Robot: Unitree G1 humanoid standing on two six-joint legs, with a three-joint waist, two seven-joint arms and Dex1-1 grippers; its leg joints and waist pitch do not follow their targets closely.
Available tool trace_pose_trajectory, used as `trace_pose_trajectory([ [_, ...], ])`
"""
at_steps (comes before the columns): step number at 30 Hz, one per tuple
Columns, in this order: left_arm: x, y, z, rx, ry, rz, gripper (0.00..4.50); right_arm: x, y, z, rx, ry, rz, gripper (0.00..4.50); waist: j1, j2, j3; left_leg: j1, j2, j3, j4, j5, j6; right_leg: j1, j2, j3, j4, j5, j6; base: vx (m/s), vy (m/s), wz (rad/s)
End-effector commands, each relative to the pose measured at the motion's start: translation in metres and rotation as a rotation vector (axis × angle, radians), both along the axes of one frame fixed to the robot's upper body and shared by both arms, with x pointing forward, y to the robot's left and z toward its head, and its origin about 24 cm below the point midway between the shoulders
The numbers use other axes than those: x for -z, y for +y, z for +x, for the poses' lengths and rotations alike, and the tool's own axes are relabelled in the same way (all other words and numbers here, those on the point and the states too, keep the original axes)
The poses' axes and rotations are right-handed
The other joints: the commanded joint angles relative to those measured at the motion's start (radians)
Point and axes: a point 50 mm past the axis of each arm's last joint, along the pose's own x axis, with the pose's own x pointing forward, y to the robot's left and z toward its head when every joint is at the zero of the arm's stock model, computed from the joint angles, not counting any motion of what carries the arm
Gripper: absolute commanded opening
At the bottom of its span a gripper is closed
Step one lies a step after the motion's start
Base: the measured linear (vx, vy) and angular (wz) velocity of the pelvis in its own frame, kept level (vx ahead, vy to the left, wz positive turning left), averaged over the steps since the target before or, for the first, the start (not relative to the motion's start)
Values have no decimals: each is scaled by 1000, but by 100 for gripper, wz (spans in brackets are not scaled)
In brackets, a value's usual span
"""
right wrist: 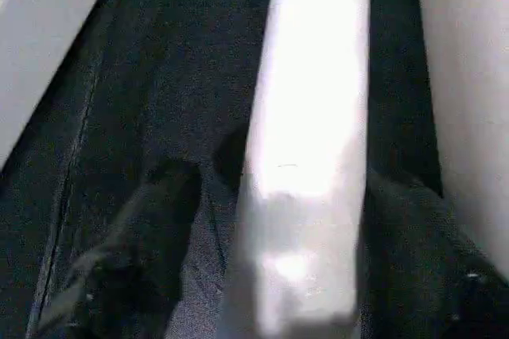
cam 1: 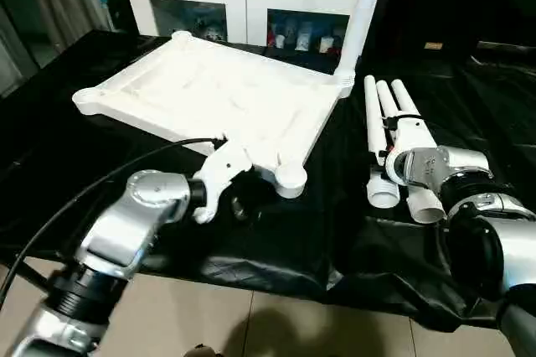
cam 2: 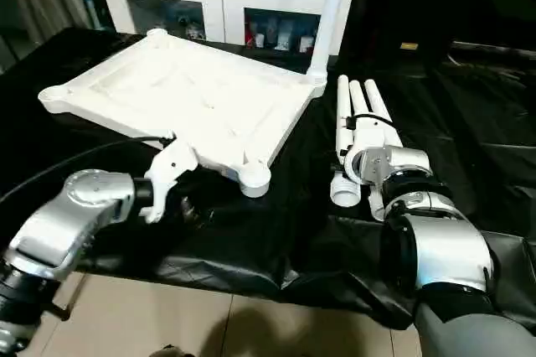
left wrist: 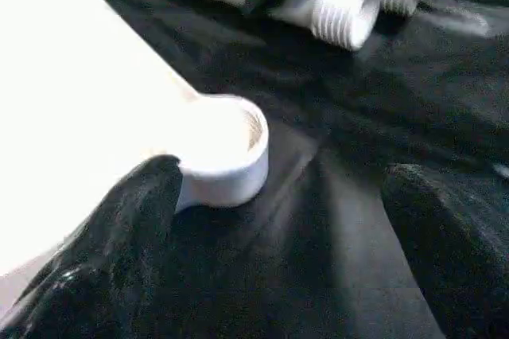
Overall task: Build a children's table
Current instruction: Pick table leg
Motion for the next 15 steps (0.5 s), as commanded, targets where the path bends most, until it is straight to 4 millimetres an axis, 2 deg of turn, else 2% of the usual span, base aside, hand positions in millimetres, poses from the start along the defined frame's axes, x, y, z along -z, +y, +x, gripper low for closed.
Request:
trace_pose_trajectory([
  [1, -2, 3, 0, -8, 4, 0, 450, 13, -1, -8, 25, 57, 20, 292, 3, -9, -77, 2, 13, 2, -64, -194, -5, 55, -50, 43, -69, -235, -197, 0, 0, 0],
  [3, -1, 3, 0, -5, 15, -2, 450, 14, -1, -8, 42, 54, 29, 281, 2, -5, -75, 5, 12, 2, -65, -212, -7, 52, -49, 43, -71, -249, -196, 0, 0, 0],
  [8, -2, 4, 7, -41, -29, 12, 450, 15, -2, -7, 93, 41, 37, 235, 1, -4, -75, 6, 12, 1, -65, -230, -14, 50, -49, 43, -74, -259, -189, 0, 0, 0],
  [9, -6, 4, 11, -59, -50, -11, 450, 14, -2, -6, 102, 27, 30, 228, 2, 3, -74, 6, 10, 1, -65, -234, -15, 49, -48, 43, -75, -260, -188, 0, 0, 0],
  [11, -13, 2, 17, -79, -79, -66, 450, 11, -1, -4, 108, 2, 37, 197, 2, 0, -75, 7, 10, 0, -65, -241, -18, 51, -49, 42, -77, -271, -186, 0, 0, 0],
  [12, -16, 1, 18, -86, -85, -94, 450, 9, -1, -3, 111, -9, 46, 197, 0, 6, -75, 9, 10, 1, -64, -254, -22, 49, -48, 43, -80, -270, -188, 0, 0, 0],
  [13, -20, 1, 20, -98, -102, -122, 450, 7, 0, -1, 115, -23, 57, 190, 1, 4, -76, 9, 11, 0, -64, -253, -22, 50, -49, 42, -78, -265, -190, 0, 0, 0],
  [15, -26, 0, 24, -118, -116, -179, 450, 3, 0, 2, 101, -63, 25, 187, 2, 8, -77, 7, 11, -1, -64, -252, -20, 52, -49, 42, -76, -242, -198, 0, 0, 0],
])
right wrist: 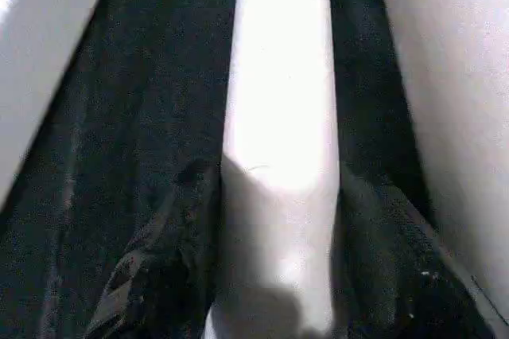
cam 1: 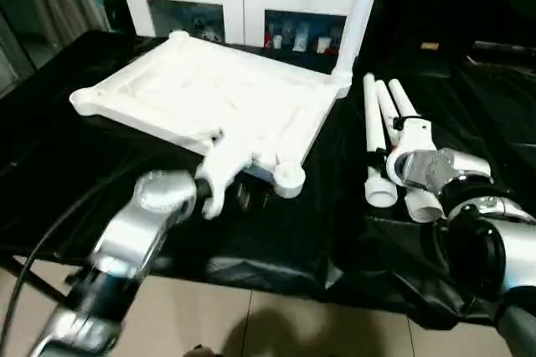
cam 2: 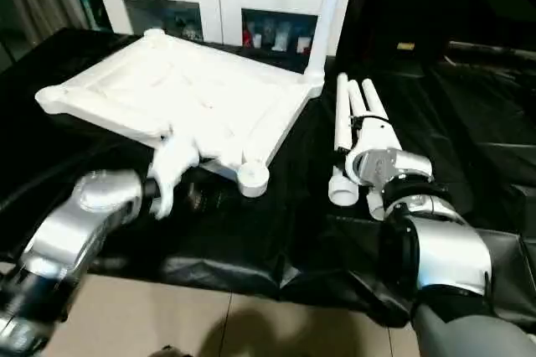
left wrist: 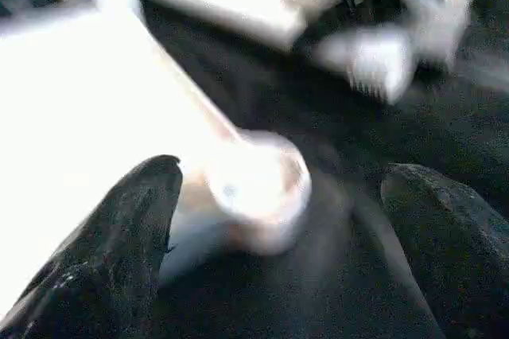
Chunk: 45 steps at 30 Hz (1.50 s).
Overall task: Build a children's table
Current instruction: Pick table leg
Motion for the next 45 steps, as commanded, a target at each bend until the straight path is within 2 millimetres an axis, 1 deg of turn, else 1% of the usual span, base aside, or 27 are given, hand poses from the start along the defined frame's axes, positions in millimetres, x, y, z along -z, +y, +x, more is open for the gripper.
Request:
trace_pose_trajectory([
  [1, -10, 2, 7, -42, -20, -70, 450, -2, -1, 3, -1, -58, -43, 185, 3, 7, -77, 6, 10, 0, -65, -250, -19, 52, -48, 42, -76, -237, -199, 0, 0, 0],
  [3, -12, 2, 11, -76, 2, -102, 450, -12, -1, 7, 14, -144, -38, 184, 6, 11, -79, 5, 10, -1, -65, -236, -15, 54, -49, 42, -72, -215, -204, 0, 0, 0],
  [5, -15, 2, 16, -109, 5, -127, 450, -26, -4, 12, 59, -292, -18, 184, 7, 10, -83, 4, 10, 0, -63, -211, -9, 56, -49, 43, -70, -183, -199, 0, 0, 0],
  [9, -20, -3, 20, -119, -27, -173, 450, -48, -11, 6, 126, -564, 51, 184, 13, -3, -89, 1, 11, 2, -61, -133, 26, 60, -46, 44, -61, -99, -198, 0, 0, 0],
  [10, -23, -5, 21, -111, -34, -193, 450, -53, -11, 2, 127, -631, 69, 184, 17, -2, -88, 1, 10, 4, -61, -127, 34, 60, -45, 45, -62, -92, -197, 0, 0, 0],
  [11, -27, -7, 23, -122, -48, -219, 450, -56, -13, -3, 129, -673, 85, 184, 21, -5, -85, -2, 11, 3, -61, -113, 46, 61, -45, 47, -62, -81, -188, 0, 0, 0],
  [12, -31, -11, 23, -102, -44, -251, 450, -58, -16, -10, 142, -720, 123, 184, 23, -8, -88, 3, 14, 4, -61, -111, 52, 58, -46, 47, -60, -73, -195, 0, 0, 0],
  [13, -34, -14, 23, -84, -27, -280, 450, -59, -19, -16, 150, -750, 145, 184, 25, -11, -85, 1, 12, 6, -63, -115, 58, 58, -44, 47, -63, -81, -193, 0, 0, 0],
  [14, -34, -14, 23, -84, -27, -280, 450, -59, -19, -16, 150, -750, 145, 184, 29, -7, -85, 4, 15, 5, -63, -125, 58, 54, -46, 48, -63, -96, -195, 0, 0, 0],
  [15, -40, -23, 24, -37, 49, -333, 450, -64, -24, -32, 102, -859, 218, 184, 24, -20, -84, 1, 12, 6, -65, -135, 52, 57, -44, 46, -67, -127, -192, 0, 0, 0],
  [16, -42, -26, 24, -18, 89, -351, 450, -65, -24, -37, 76, -896, 249, 184, 29, -16, -83, 7, 10, 12, -62, -148, 54, 56, -45, 49, -67, -133, -185, 0, 0, 0],
  [17, -42, -26, 24, -18, 89, -351, 450, -65, -24, -37, 76, -896, 249, 184, 36, -11, -82, 11, 16, 10, -62, -168, 65, 48, -48, 50, -71, -152, -189, 0, 0, 0],
  [18, -46, -34, 22, 41, 166, -386, 450, -72, -21, -51, -19, -980, 376, 183, 29, -13, -81, -4, 11, 7, -66, -154, 66, 61, -45, 45, -67, -155, -185, 0, 0, 0],
  [19, -49, -37, 20, 72, 203, -408, 450, -76, -19, -57, -68, -1014, 433, 183, 35, -6, -82, 6, 11, 10, -62, -168, 72, 55, -45, 46, -70, -160, -186, 0, 0, 0],
  [20, -51, -41, 19, 105, 239, -433, 450, -80, -17, -64, -121, -1051, 492, 183, 33, -11, -81, 2, 13, 9, -62, -177, 84, 55, -45, 46, -73, -161, -189, 0, 0, 0],
  [21, -57, -47, 16, 151, 282, -463, 450, -84, -12, -75, -220, -1084, 594, 183, 35, -11, -82, -6, 13, 5, -64, -153, 84, 58, -46, 43, -73, -157, -190, 0, 0, 0],
  [22, -66, -56, 15, 206, 314, -517, 450, -84, -6, -86, -337, -1080, 670, 183, 36, -12, -82, -3, 12, 7, -62, -153, 88, 58, -45, 44, -74, -155, -190, 0, 0, 0],
  [24, -84, -69, 14, 281, 354, -618, 450, -82, 1, -94, -440, -1052, 724, 183, 38, -22, -79, -12, 9, 8, -59, -142, 99, 62, -48, 42, -78, -169, -198, 0, 0, 0],
  [25, -90, -74, 14, 312, 363, -645, 450, -82, 4, -96, -479, -1042, 738, 183, 41, -21, -79, -12, 8, 8, -58, -142, 93, 62, -51, 41, -80, -195, -195, 0, 0, 0],
  [26, -95, -77, 13, 337, 370, -660, 450, -83, 8, -99, -519, -1039, 758, 183, 43, -23, -79, -9, 8, 8, -57, -148, 83, 59, -54, 41, -88, -237, -185, 0, 0, 0],
  [28, -101, -80, 13, 362, 373, -676, 450, -84, 15, -103, -586, -1019, 776, 183, 42, -26, -72, -14, 5, 7, -61, -164, 73, 58, -52, 37, -100, -327, -145, 0, 0, 0],
  [30, -108, -84, 12, 390, 383, -693, 450, -85, 20, -105, -632, -994, 783, 183, 43, -28, -72, -15, 5, 5, -62, -154, 60, 58, -53, 37, -106, -375, -105, 0, 0, 0],
  [31, -111, -85, 11, 405, 386, -695, 450, -85, 21, -106, -645, -984, 786, 183, 46, -27, -73, -11, 6, 6, -61, -152, 58, 55, -53, 38, -107, -379, -101, 0, 0, 0],
  [37, -116, -89, 7, 442, 420, -719, 450, -83, 27, -105, -689, -935, 779, 183, 58, -27, -77, -8, 12, 4, -62, -137, 57, 51, -52, 38, -100, -323, -113, 0, 0, 0],
  [40, -110, -88, 8, 411, 434, -699, 450, -82, 38, -103, -749, -897, 727, 183, 58, -27, -80, -10, 14, 2, -63, -115, 53, 55, -51, 39, -93, -267, -120, 0, 0, 0],
  [43, -101, -88, 13, 335, 431, -659, 450, -84, 46, -101, -780, -887, 667, 183, 56, -28, -82, -12, 14, 2, -63, -91, 55, 58, -52, 40, -87, -221, -125, 0, 0, 0],
  [45, -94, -85, 21, 223, 435, -647, 450, -83, 54, -93, -771, -872, 529, 183, 53, -25, -82, -13, 14, 1, -62, -83, 49, 58, -52, 40, -87, -198, -126, 0, 0, 0],
])
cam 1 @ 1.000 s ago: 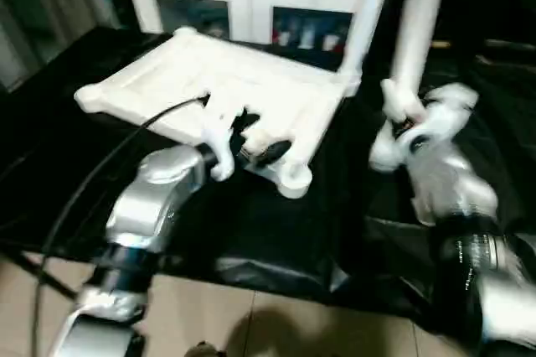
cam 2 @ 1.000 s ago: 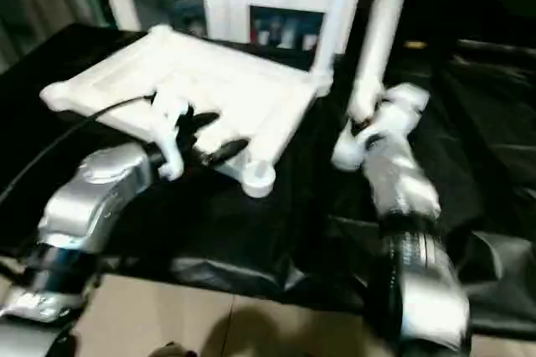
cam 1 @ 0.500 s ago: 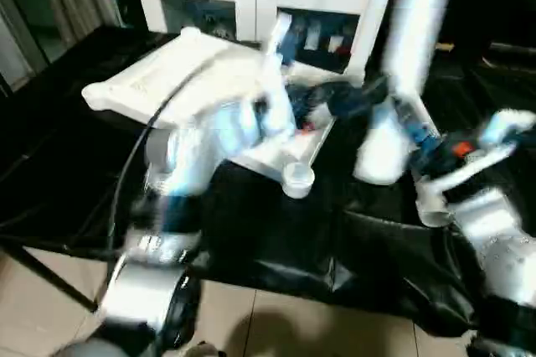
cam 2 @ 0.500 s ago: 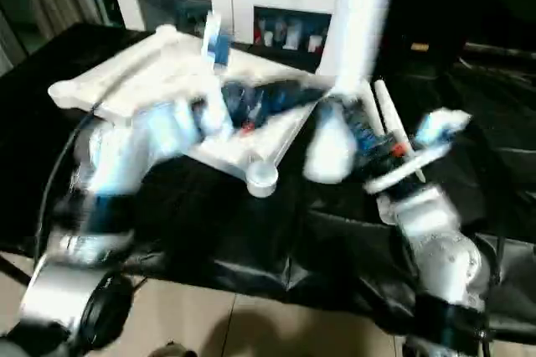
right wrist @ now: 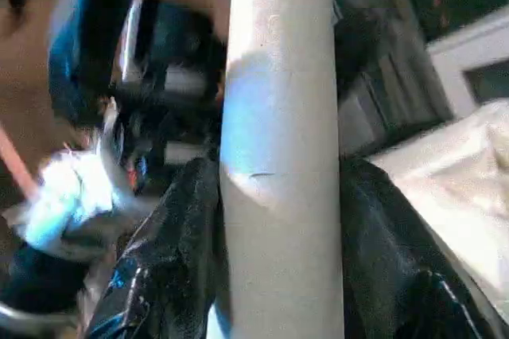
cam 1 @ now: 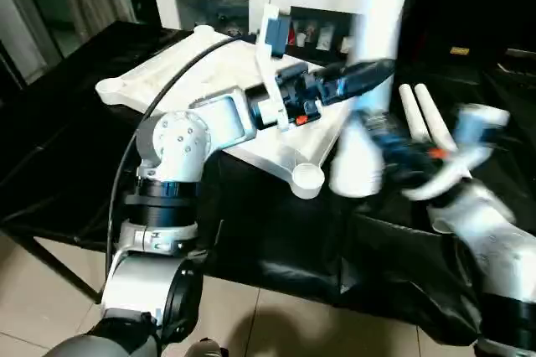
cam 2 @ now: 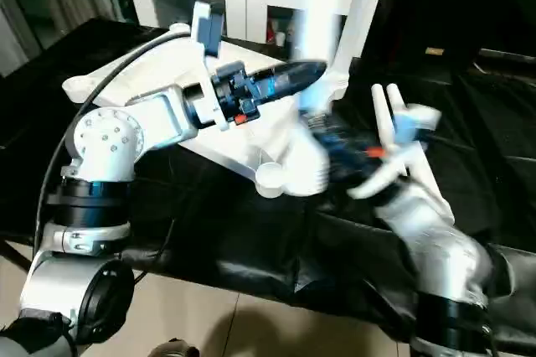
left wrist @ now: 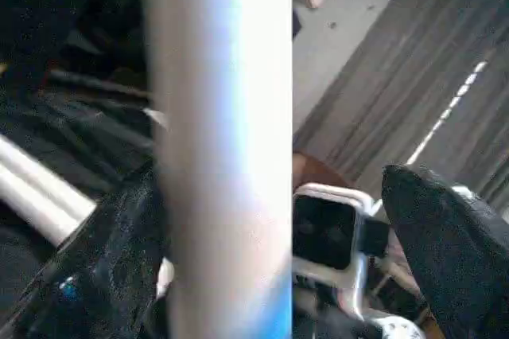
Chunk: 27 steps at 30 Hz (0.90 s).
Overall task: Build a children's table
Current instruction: Pick table leg
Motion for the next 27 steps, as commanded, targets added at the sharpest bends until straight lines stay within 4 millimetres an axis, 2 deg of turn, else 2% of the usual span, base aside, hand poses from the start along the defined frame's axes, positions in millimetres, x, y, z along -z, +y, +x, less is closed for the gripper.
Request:
trace_pose_trajectory([
  [1, 3, -3, 3, -39, 13, 38, 450, -5, 5, 5, 38, -37, -70, 183, -1, -22, -82, 7, 14, -1, -62, -89, 33, 64, -49, 44, -73, -197, -134, 0, 0, 0],
  [3, 8, 1, 12, -143, 58, 61, 450, -4, 12, 13, 115, -50, -185, 183, 0, -20, -83, 6, 14, -1, -62, -84, 27, 65, -50, 45, -69, -177, -136, 0, 0, 0],
  [4, 9, 2, 16, -180, 75, 66, 420, -4, 14, 16, 146, -58, -229, 183, -2, -22, -82, 7, 11, 0, -62, -84, 27, 64, -48, 45, -72, -176, -135, 0, 0, 0],
  [5, 9, 4, 18, -204, 82, 71, 420, -4, 15, 19, 172, -62, -254, 183, -2, -22, -82, 8, 10, 0, -62, -89, 24, 65, -48, 45, -72, -179, -135, 0, 0, 0],
  [6, 10, 9, 25, -286, 109, 87, 413, -2, 17, 26, 258, -68, -319, 182, 0, -13, -82, 7, 11, -2, -62, -92, 19, 64, -49, 45, -71, -176, -135, 0, 0, 0],
  [8, 11, 12, 29, -330, 121, 102, 400, -2, 19, 30, 299, -69, -343, 182, -3, -17, -82, 10, 9, -1, -63, -109, 13, 65, -48, 44, -74, -185, -130, 0, 0, 0],
  [10, 14, 16, 33, -384, 126, 137, 374, -1, 22, 33, 338, -81, -372, 182, -1, -13, -82, 10, 11, -2, -64, -117, 11, 65, -50, 45, -73, -189, -131, 0, 0, 0],
  [12, 15, 20, 36, -429, 133, 153, 369, 2, 28, 33, 349, -91, -398, 182, -1, -12, -84, 9, 12, -3, -64, -107, 16, 66, -47, 45, -67, -142, -138, 0, 0, 0],
  [16, 16, 22, 38, -462, 145, 156, 330, 7, 33, 35, 363, -97, -429, 182, -1, -14, -83, 10, 11, -2, -64, -109, 28, 67, -48, 45, -66, -121, -158, 0, 0, 0],
  [19, 17, 22, 39, -471, 146, 156, 320, 8, 37, 35, 362, -103, -443, 182, -2, -15, -82, 9, 11, -2, -64, -117, 31, 68, -48, 46, -66, -125, -159, 0, 0, 0],
  [20, 17, 22, 39, -470, 146, 154, 294, 8, 37, 35, 358, -105, -445, 182, -2, -14, -82, 11, 12, -1, -63, -121, 31, 67, -49, 46, -66, -131, -159, 0, 0, 0],
  [24, 16, 22, 39, -468, 148, 146, 281, 8, 38, 36, 360, -117, -460, 182, -4, -11, -82, 12, 13, -2, -63, -122, 32, 67, -48, 47, -66, -125, -162, 0, 0, 0],
  [27, 17, 21, 40, -466, 161, 134, 243, 8, 38, 36, 364, -124, -474, 182, -6, -9, -83, 12, 12, -2, -63, -119, 33, 67, -46, 47, -65, -113, -167, 0, 0, 0],
])
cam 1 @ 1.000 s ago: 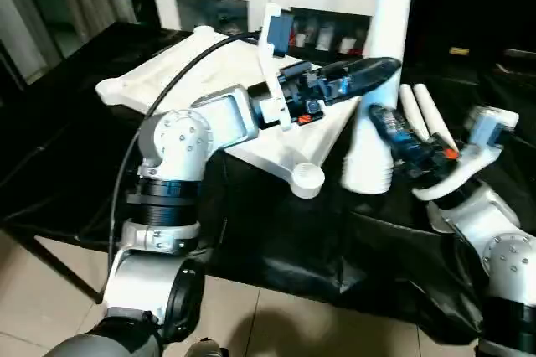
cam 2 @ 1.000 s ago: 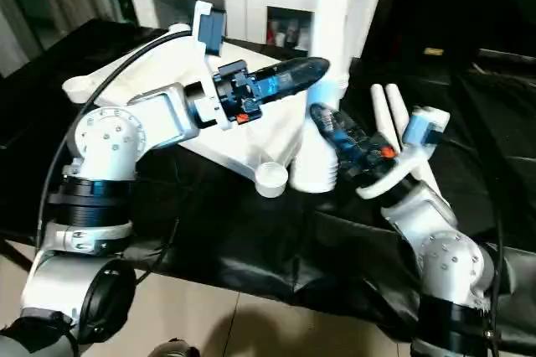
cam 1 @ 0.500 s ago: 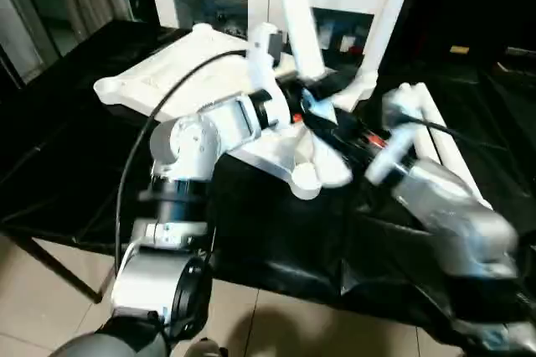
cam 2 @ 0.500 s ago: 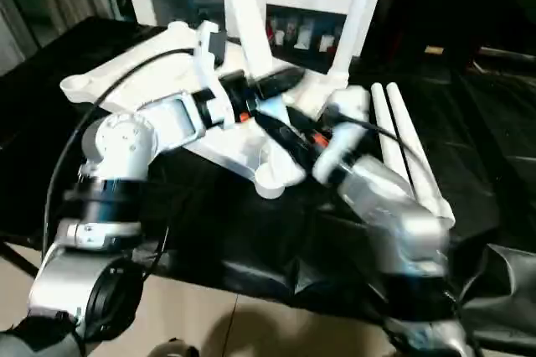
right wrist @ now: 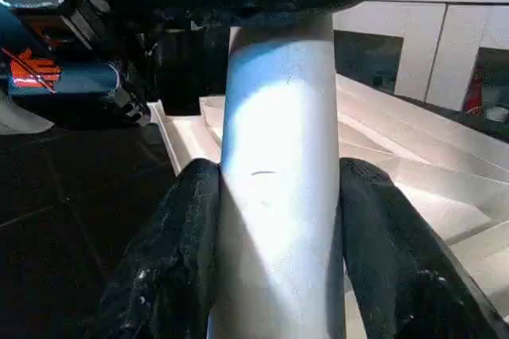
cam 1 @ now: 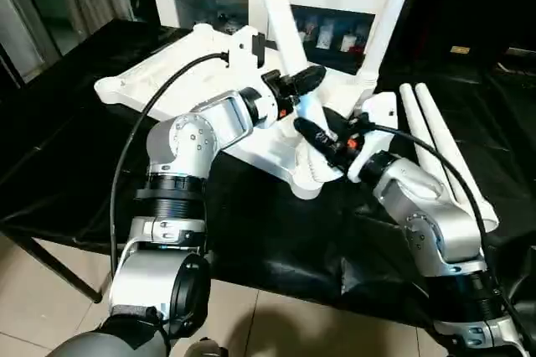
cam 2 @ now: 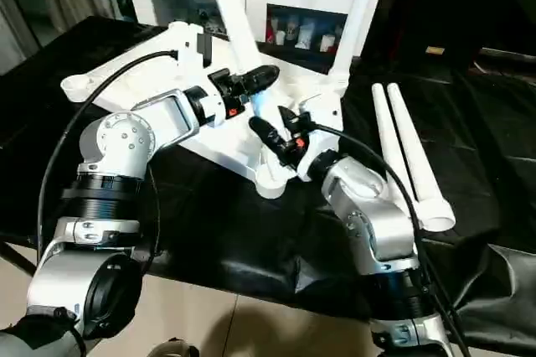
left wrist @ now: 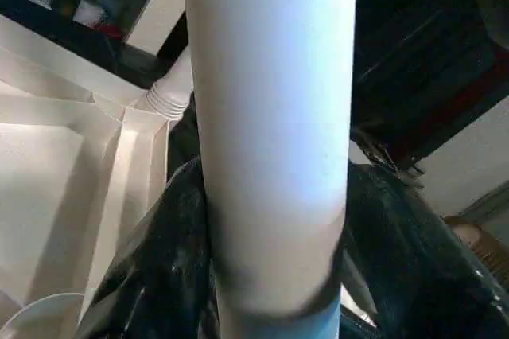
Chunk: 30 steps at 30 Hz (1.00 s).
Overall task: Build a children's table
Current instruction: Pick table leg
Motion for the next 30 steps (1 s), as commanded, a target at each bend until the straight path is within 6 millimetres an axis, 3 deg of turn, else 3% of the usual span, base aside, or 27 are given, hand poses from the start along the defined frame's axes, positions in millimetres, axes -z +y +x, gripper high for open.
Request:
trace_pose_trajectory([
  [1, -7, -4, 1, 6, -10, -10, 239, -4, 0, 1, 8, -29, -19, 182, -4, -9, -84, 13, 12, -1, -62, -117, 33, 69, -47, 47, -62, -108, -169, 0, 0, 0],
  [7, -7, -7, 0, 42, -17, -17, 193, -4, -3, -1, -5, -27, -17, 182, -5, -4, -85, 15, 12, -3, -62, -123, 36, 70, -46, 46, -60, -89, -182, 0, 0, 0],
  [8, -9, -9, -1, 68, -30, -20, 188, -5, -3, -2, -35, -19, 8, 238, -5, -5, -84, 14, 12, -2, -62, -127, 37, 70, -47, 46, -62, -92, -182, 0, 0, 0],
  [10, -12, -10, -5, 123, -67, -14, 188, -9, -4, -4, -77, 2, 52, 252, -3, -11, -84, 15, 13, -2, -62, -128, 42, 71, -47, 46, -61, -98, -183, 0, 0, 0],
  [14, -14, -11, -14, 275, -168, 25, 188, -13, -8, -10, -214, 97, 124, 286, 0, -8, -84, 17, 17, -3, -63, -113, 60, 68, -48, 48, -57, -86, -195, 0, 0, 0],
  [15, -14, -10, -16, 304, -188, 30, 188, -13, -9, -12, -240, 114, 122, 292, 2, -12, -83, 16, 16, -2, -63, -104, 59, 72, -49, 48, -56, -83, -201, 0, 0, 0],
  [16, -13, -9, -21, 392, -232, 49, 188, -14, -15, -15, -315, 182, 125, 295, -2, -25, -82, 14, 16, 1, -63, -103, 60, 71, -48, 48, -58, -87, -199, 0, 0, 0],
  [17, -13, -8, -22, 418, -242, 53, 188, -14, -17, -16, -334, 198, 128, 295, 3, -22, -83, 15, 15, 0, -63, -104, 62, 75, -50, 48, -56, -112, -196, 0, 0, 0],
  [19, -15, -7, -25, 469, -272, 58, 188, -15, -21, -16, -362, 221, 127, 295, 1, -31, -81, 13, 16, 2, -63, -103, 55, 72, -52, 50, -58, -128, -188, 0, 0, 0],
  [20, -16, -6, -26, 492, -283, 52, 187, -15, -23, -16, -373, 230, 122, 295, 4, -26, -82, 14, 17, 1, -63, -104, 46, 70, -55, 50, -59, -141, -185, 0, 0, 0],
  [23, -19, -1, -30, 569, -322, 38, 187, -12, -27, -19, -419, 282, 82, 295, 4, -35, -79, 15, 16, 2, -65, -110, 31, 71, -56, 49, -62, -181, -170, 0, 0, 0],
  [25, -20, 2, -30, 592, -330, 37, 187, -11, -28, -22, -444, 314, 71, 295, 2, -33, -79, 15, 18, 1, -65, -114, 25, 68, -56, 49, -62, -190, -163, 0, 0, 0],
  [26, -22, 5, -31, 605, -336, 18, 186, -10, -29, -22, -449, 335, 70, 268, -1, -42, -78, 17, 18, 2, -65, -116, 21, 67, -55, 49, -62, -192, -162, 0, 0, 0],
  [30, -23, 7, -35, 639, -354, -15, 186, -9, -28, -22, -462, 362, 85, 243, 2, -39, -79, 18, 20, 1, -65, -111, 12, 66, -57, 49, -57, -171, -174, 0, 0, 0],
])
